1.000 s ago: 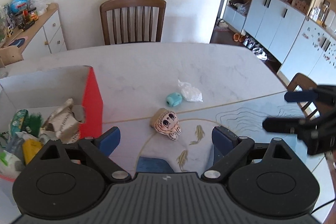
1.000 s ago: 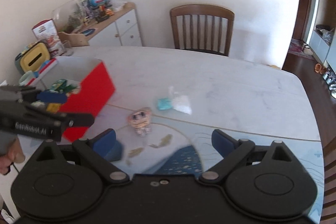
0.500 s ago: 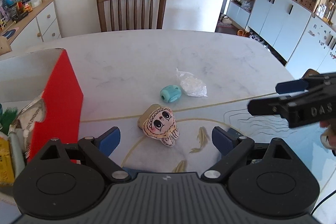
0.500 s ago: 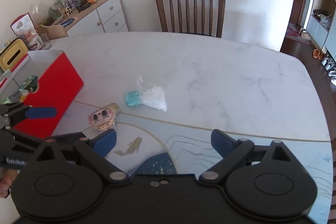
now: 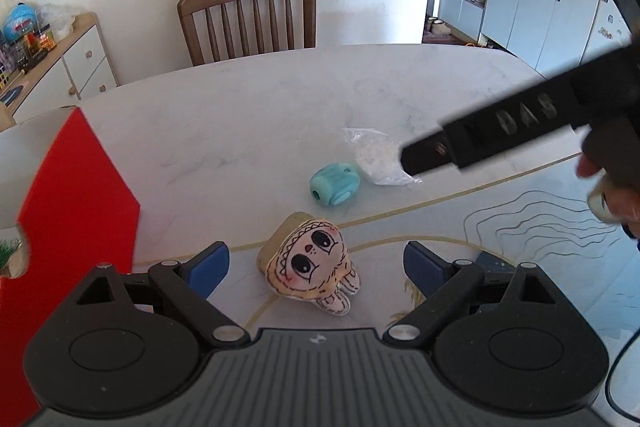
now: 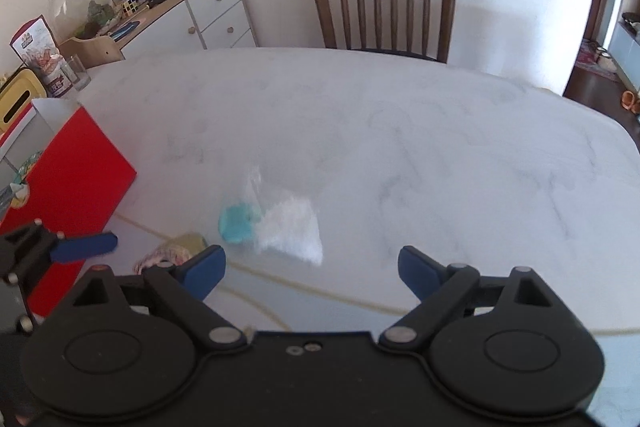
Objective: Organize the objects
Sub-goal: 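Grasp the cream plush face doll with the left tool while the right tool grasps the clear plastic bag, then carry the plush face doll and plastic bag with both tools over the box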
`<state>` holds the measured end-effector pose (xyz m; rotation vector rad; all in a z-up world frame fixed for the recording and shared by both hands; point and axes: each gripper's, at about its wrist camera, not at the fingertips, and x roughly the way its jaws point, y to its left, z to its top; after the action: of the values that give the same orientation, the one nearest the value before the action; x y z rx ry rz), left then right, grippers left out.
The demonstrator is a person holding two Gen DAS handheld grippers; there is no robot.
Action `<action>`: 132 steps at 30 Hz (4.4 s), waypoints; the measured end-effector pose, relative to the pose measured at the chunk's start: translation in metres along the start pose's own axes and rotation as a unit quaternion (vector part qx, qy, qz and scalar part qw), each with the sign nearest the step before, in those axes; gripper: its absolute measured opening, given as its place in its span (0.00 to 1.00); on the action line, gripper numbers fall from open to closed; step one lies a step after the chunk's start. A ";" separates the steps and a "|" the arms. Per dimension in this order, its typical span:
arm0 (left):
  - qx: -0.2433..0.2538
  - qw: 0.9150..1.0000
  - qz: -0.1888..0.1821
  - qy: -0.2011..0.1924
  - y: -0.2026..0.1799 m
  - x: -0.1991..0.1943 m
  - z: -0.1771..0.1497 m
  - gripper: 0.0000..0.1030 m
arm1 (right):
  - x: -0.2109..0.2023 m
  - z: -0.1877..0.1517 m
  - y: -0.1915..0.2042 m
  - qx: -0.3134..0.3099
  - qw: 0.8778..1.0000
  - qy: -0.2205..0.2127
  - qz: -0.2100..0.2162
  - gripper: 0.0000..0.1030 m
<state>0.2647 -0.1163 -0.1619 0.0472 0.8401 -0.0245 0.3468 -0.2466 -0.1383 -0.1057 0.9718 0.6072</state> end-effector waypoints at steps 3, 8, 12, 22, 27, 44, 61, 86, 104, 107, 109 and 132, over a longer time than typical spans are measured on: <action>0.007 1.000 0.008 -0.006 -0.004 0.005 -0.001 0.92 | 0.011 0.008 -0.003 0.003 1.000 0.005 0.010 0.90; 0.019 1.000 0.014 -0.009 -0.011 0.009 -0.007 0.92 | 0.030 0.012 -0.007 0.007 1.000 0.022 0.021 0.86; 0.026 0.999 0.020 -0.014 -0.013 0.009 -0.011 0.88 | 0.037 0.014 -0.009 0.009 0.999 0.028 0.034 0.80; 0.030 0.999 0.030 -0.015 -0.015 0.010 -0.013 0.55 | 0.043 0.015 -0.007 0.001 0.998 0.034 0.057 0.69; 0.019 0.999 0.026 -0.010 -0.011 0.010 -0.010 0.49 | 0.041 0.013 -0.008 0.015 0.997 0.034 0.066 0.64; -0.001 1.000 0.015 -0.013 -0.008 -0.005 -0.001 0.45 | 0.025 0.006 -0.008 0.025 0.998 0.019 0.051 0.28; -0.020 1.000 -0.008 -0.011 -0.001 -0.050 0.008 0.45 | -0.043 -0.018 0.017 0.015 0.999 -0.008 0.042 0.27; -0.035 0.998 -0.041 -0.035 0.074 -0.161 0.003 0.45 | -0.127 -0.038 0.126 -0.004 0.998 -0.051 0.034 0.27; -0.045 0.996 -0.016 -0.069 0.182 -0.208 -0.002 0.45 | -0.123 -0.012 0.237 -0.056 0.994 -0.081 0.036 0.27; -0.047 0.996 -0.012 -0.069 0.201 -0.207 -0.004 0.45 | -0.115 -0.007 0.253 -0.063 0.994 -0.079 0.037 0.27; -0.048 0.996 -0.009 -0.069 0.214 -0.206 -0.006 0.45 | -0.109 -0.004 0.262 -0.066 0.994 -0.076 0.036 0.27; -0.055 0.997 0.021 -0.050 0.319 -0.135 0.019 0.45 | -0.017 0.040 0.308 -0.078 0.996 -0.043 -0.003 0.27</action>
<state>0.2017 0.2022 -0.0389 -0.0386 0.7395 0.0586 0.2063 0.0156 -0.0462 -0.2194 0.8393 0.6778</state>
